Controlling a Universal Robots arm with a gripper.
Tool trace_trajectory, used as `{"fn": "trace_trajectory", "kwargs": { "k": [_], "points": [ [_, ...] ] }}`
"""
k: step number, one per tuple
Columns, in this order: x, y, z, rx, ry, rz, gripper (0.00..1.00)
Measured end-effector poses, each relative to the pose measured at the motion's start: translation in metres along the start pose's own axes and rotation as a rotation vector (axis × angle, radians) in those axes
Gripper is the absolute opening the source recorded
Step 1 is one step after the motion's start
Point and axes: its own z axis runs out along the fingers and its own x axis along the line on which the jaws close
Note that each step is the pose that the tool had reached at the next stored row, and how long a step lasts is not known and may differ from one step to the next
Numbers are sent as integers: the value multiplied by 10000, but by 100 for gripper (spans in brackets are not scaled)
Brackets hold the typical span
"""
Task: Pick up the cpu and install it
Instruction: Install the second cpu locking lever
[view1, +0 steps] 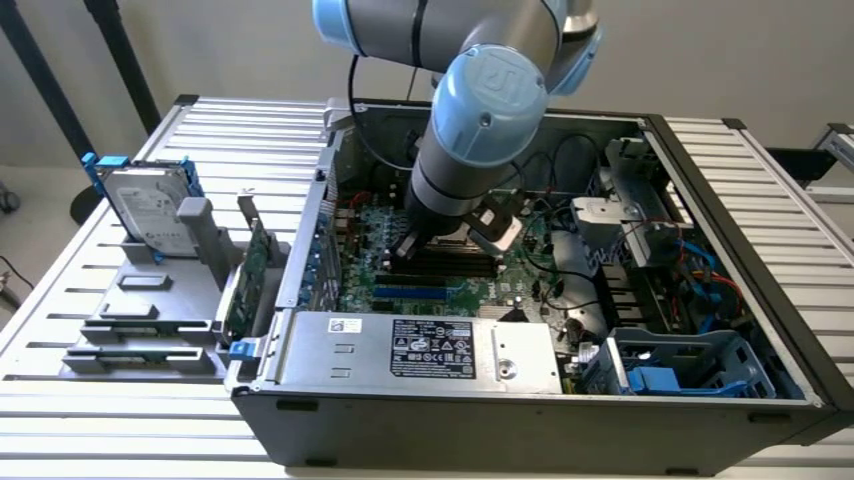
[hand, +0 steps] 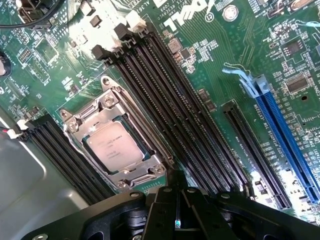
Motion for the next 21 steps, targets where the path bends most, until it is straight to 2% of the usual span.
{"fn": "trace_trajectory", "kwargs": {
  "k": [2, 8, 14, 21],
  "points": [
    [1, -1, 2, -8, -12, 1, 11],
    [3, -3, -4, -70, -99, 15, 11],
    [27, -39, -89, -67, -96, 18, 11],
    [38, -101, -142, -24, -126, 31, 11]
  ]
}}
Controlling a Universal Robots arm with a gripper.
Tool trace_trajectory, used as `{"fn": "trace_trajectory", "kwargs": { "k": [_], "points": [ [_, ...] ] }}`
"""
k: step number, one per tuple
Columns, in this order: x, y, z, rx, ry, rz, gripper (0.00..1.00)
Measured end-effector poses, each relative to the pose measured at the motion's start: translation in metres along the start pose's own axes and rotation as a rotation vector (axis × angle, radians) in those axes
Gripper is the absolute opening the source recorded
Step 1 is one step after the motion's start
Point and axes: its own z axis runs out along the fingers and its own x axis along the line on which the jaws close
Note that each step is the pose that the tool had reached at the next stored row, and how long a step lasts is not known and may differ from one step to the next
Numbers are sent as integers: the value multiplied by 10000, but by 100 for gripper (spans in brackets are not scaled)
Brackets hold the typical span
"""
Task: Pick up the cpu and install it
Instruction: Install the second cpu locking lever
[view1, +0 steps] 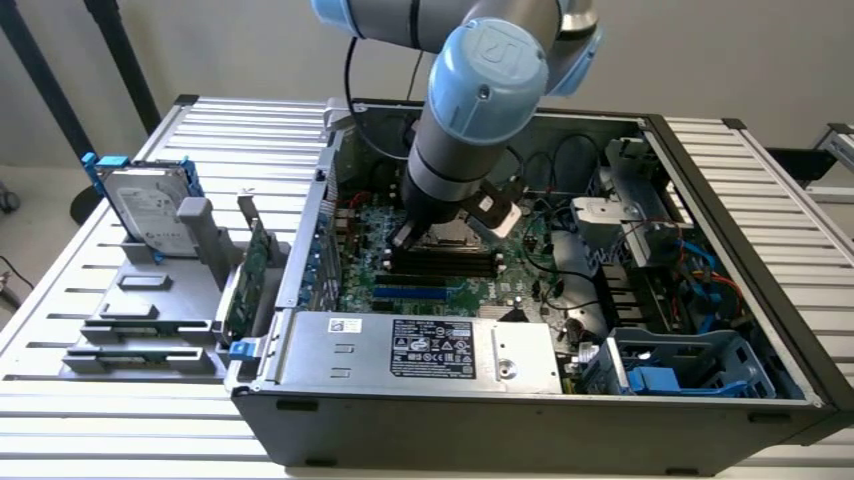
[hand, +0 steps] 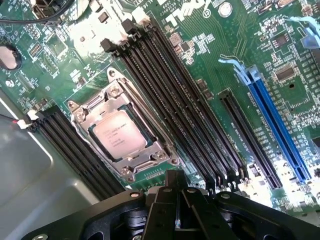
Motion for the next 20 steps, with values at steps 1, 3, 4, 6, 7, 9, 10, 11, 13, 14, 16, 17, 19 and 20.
{"fn": "trace_trajectory", "kwargs": {
  "k": [1, 3, 4, 6, 7, 9, 10, 11, 13, 14, 16, 17, 19, 20],
  "points": [
    [4, -10, 2, 9, -6, -1, 11],
    [17, -33, 11, 29, -21, -1, 11],
    [23, -45, 17, 37, -28, 0, 11],
    [32, -73, 29, 50, -38, -3, 11],
    [33, -88, 35, 55, -43, -5, 11],
    [25, -128, 46, 68, -54, -11, 11],
    [18, -150, 53, 73, -57, -17, 11],
    [10, -173, 59, 76, -60, -22, 11],
    [-5, -222, 73, 81, -65, -29, 11],
    [-11, -246, 80, 83, -67, -34, 11],
    [-23, -293, 93, 87, -71, -45, 11],
    [-27, -315, 100, 90, -74, -48, 11],
    [-28, -346, 111, 94, -79, -53, 11],
    [-26, -350, 113, 94, -78, -57, 11]
  ]
}}
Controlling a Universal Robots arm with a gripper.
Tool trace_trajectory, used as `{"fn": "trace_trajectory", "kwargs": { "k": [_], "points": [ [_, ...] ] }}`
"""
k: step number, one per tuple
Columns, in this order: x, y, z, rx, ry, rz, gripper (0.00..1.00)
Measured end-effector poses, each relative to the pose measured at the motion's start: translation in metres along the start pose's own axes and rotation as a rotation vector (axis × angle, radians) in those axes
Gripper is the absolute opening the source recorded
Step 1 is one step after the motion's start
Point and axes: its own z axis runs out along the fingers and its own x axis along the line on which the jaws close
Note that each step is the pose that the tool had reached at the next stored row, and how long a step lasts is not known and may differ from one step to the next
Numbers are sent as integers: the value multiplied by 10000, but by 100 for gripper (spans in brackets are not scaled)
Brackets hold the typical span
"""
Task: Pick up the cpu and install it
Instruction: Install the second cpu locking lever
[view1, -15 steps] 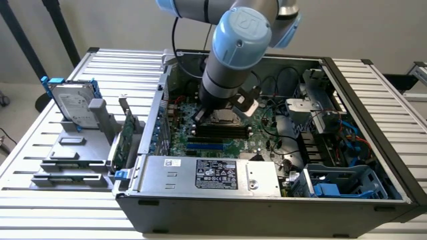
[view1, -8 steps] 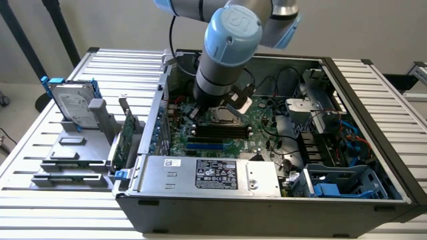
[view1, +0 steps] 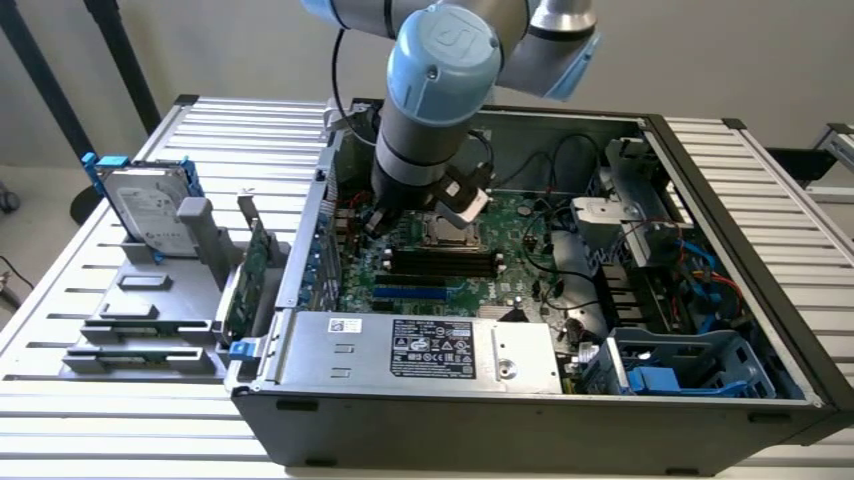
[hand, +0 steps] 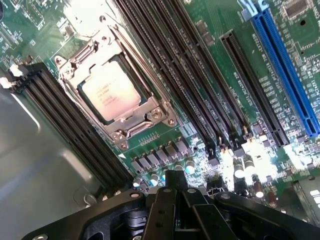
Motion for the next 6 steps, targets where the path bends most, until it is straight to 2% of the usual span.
{"fn": "trace_trajectory", "kwargs": {
  "k": [6],
  "points": [
    [0, 0, 0, 3, -3, -1, 11]
  ]
}}
